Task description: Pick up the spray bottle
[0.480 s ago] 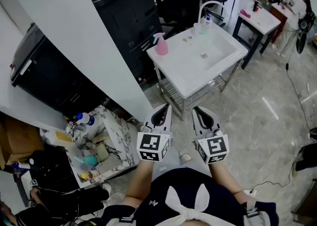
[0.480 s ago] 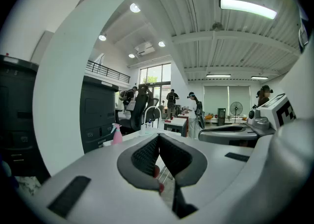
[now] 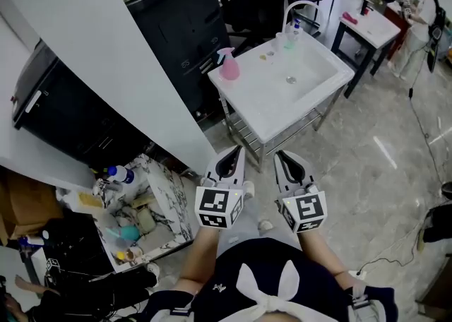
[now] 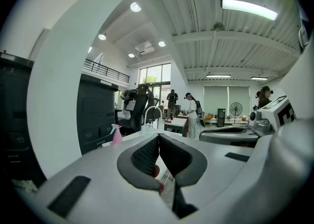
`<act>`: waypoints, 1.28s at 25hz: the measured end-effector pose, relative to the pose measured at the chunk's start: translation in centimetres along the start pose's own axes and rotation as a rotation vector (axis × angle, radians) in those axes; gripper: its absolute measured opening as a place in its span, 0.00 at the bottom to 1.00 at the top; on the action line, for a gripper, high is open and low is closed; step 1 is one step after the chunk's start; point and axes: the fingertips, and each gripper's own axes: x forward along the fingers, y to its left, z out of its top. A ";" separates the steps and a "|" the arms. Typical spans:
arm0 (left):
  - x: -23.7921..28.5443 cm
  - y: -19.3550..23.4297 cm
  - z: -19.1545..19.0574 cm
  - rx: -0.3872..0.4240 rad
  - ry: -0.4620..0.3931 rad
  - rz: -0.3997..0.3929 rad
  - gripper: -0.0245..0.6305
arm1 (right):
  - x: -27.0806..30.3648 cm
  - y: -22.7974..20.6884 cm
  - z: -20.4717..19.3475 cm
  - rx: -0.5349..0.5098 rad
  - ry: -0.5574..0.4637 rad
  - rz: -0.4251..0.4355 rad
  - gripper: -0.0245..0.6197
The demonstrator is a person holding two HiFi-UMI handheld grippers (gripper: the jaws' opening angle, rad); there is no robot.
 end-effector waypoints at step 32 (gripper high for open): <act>15.5 13.4 2.3 -0.028 0.034 0.009 0.08 | 18.4 -6.2 -0.7 0.005 0.089 0.011 0.09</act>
